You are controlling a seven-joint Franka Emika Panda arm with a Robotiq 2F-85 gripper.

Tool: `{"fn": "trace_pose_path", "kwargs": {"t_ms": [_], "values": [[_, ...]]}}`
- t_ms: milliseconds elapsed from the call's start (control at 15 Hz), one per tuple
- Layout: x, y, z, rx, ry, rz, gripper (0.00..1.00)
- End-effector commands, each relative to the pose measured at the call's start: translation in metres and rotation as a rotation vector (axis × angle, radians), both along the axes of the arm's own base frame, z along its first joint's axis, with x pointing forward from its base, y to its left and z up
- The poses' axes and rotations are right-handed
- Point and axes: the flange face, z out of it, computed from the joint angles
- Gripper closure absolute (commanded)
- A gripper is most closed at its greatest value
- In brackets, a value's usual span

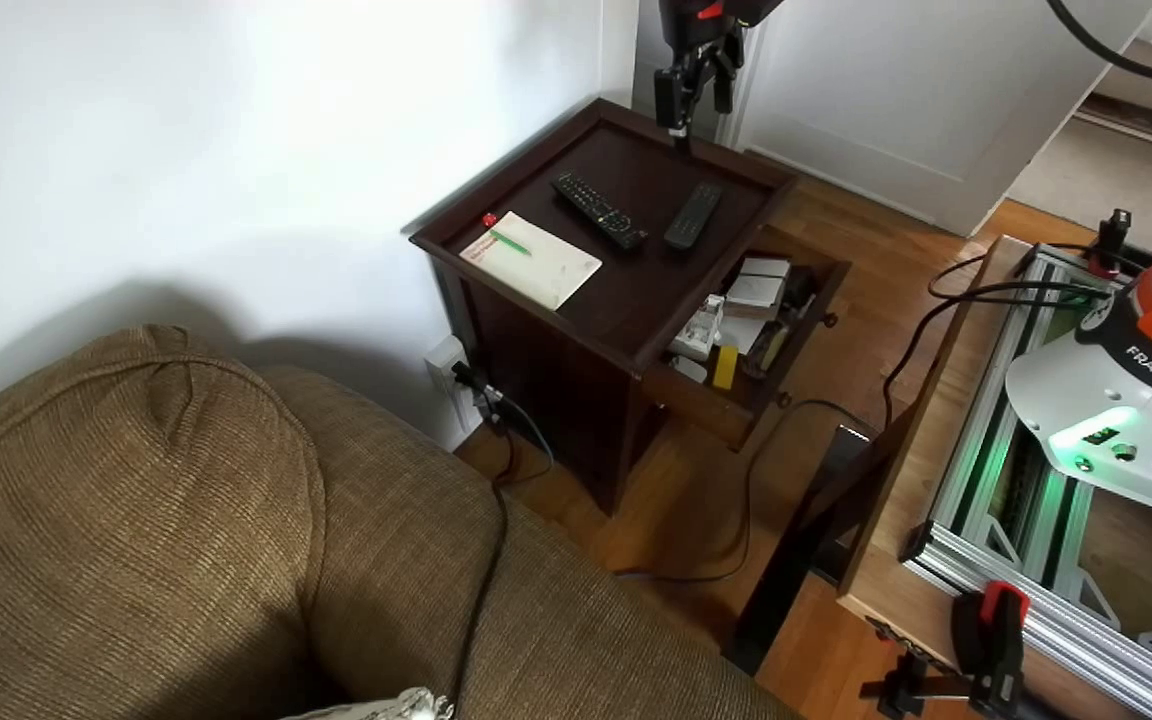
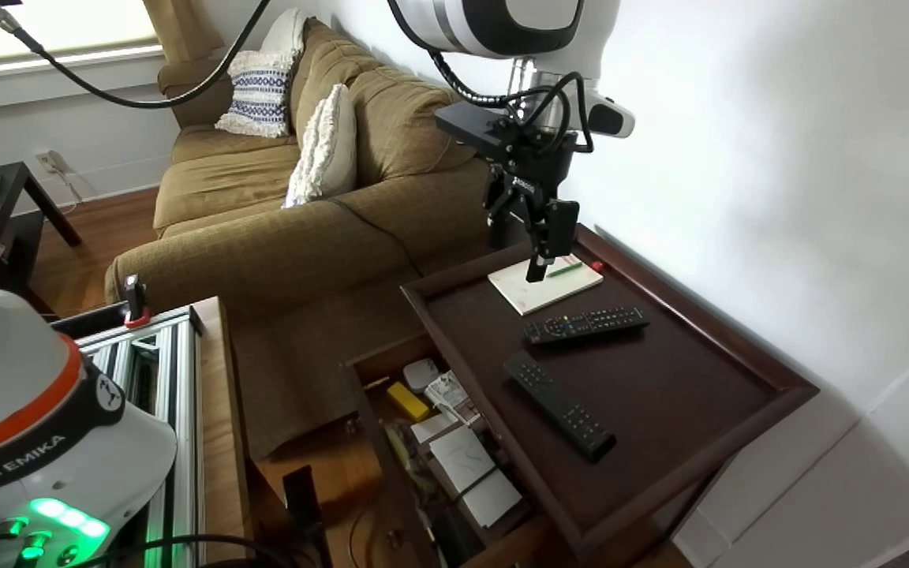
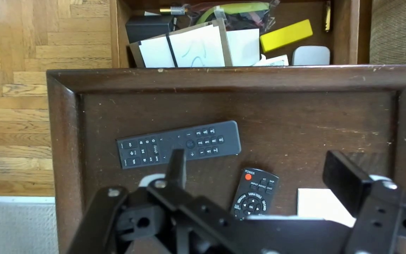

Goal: Press the button to the immediate right of the white button on the remote to the left

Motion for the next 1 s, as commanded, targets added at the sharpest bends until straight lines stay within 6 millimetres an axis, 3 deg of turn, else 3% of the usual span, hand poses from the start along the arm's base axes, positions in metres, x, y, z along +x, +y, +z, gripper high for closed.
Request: {"fn": "trace_pose_path", "kwargs": {"t_ms": [0, 333, 400, 467, 933], "values": [[0.005, -0.001, 0.003, 0.031, -0.014, -0.015, 0.00], [0.051, -0.003, -0.015, 0.115, -0.035, -0.141, 0.00], [0.059, -0.004, -0.021, 0.135, -0.035, -0.169, 0.17], [0.067, -0.007, -0.029, 0.127, -0.043, -0.196, 0.28], [0.100, -0.027, -0.076, 0.144, -0.030, -0.298, 0.82]]}}
